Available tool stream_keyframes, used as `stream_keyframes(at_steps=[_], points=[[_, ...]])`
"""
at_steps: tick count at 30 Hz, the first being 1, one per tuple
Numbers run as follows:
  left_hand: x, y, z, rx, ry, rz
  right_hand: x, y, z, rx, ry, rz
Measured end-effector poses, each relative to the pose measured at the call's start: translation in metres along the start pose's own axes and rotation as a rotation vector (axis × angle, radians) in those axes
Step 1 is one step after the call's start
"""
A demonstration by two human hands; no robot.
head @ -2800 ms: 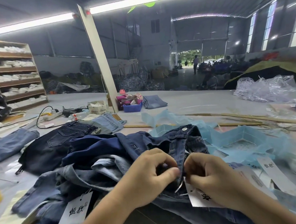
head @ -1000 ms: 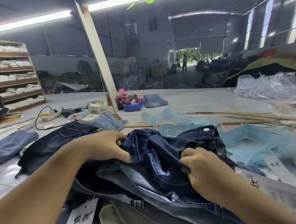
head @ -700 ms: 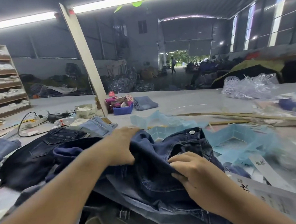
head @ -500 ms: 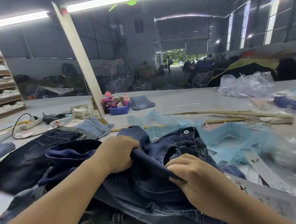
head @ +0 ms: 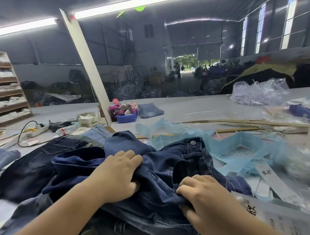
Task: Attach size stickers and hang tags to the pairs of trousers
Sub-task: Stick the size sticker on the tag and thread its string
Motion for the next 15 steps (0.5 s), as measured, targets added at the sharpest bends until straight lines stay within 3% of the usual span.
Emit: stream_keyframes(at_steps=[3, 6, 8, 12, 15], points=[[-0.005, 0.021, 0.004, -0.160, -0.010, 0.237, 0.001, 0.013, -0.002, -0.032, -0.013, -0.090], [-0.006, 0.037, 0.005, -0.067, -0.036, 0.493, -0.003, 0.025, -0.005, 0.001, -0.042, -0.215], [-0.002, 0.034, 0.002, 0.022, -0.029, 0.583, -0.002, 0.023, -0.012, 0.049, -0.095, -0.127], [0.022, -0.021, -0.011, 0.061, 0.126, 0.217, -0.009, -0.001, -0.023, -0.100, -0.215, 0.066], [0.027, -0.052, -0.013, 0.010, 0.167, 0.126, -0.011, -0.011, -0.022, -0.135, -0.276, 0.091]])
Point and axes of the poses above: each hand's wrist, its own z-axis away from the middle knuckle, its own y-axis out of the back of the hand, x = y × z, the point moved 2 cm from there along -z, towards the middle knuckle, and after that the axes turned 9 degrees about -x, right-handed, at the moved point
